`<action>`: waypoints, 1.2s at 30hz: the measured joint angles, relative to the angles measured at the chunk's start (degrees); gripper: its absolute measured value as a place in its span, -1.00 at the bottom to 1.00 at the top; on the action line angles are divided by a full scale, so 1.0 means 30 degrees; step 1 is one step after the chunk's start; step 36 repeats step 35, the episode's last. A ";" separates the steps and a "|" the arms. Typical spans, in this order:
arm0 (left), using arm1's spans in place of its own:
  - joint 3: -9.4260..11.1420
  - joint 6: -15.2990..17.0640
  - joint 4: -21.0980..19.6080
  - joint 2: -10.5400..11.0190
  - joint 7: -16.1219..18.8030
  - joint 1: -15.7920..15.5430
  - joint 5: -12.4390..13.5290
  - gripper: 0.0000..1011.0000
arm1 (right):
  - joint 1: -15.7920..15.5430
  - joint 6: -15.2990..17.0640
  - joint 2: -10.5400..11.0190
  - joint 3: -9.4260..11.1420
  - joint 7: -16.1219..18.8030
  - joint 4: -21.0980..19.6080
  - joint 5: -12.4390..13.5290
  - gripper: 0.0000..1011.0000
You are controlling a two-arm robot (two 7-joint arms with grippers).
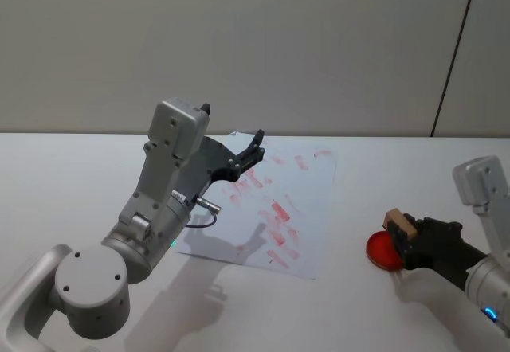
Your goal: Use the one hand to pick up the stamp and affix it onto the A4 paper.
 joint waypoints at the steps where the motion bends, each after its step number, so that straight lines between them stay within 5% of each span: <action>1: 0.0000 0.0000 0.0000 -0.0001 -0.0001 0.0000 0.0000 0.98 | 0.0012 0.0004 -0.0014 -0.0009 0.0016 0.0030 -0.0028 -0.57; 4: 0.0001 0.0001 0.0000 0.0000 0.0000 0.0000 -0.0001 0.98 | 0.0058 0.0019 -0.0061 -0.0052 0.0069 0.0135 -0.0113 -0.53; 28: 0.0001 0.0000 0.0000 -0.0001 0.0000 0.0000 0.0000 0.98 | 0.0192 0.0056 -0.0203 -0.0170 0.0232 0.0459 -0.0374 0.91; 36: 0.0001 0.0000 0.0000 0.0000 0.0000 0.0001 0.0000 0.98 | 0.0202 0.0056 -0.0214 -0.0184 0.0249 0.0478 -0.0389 0.98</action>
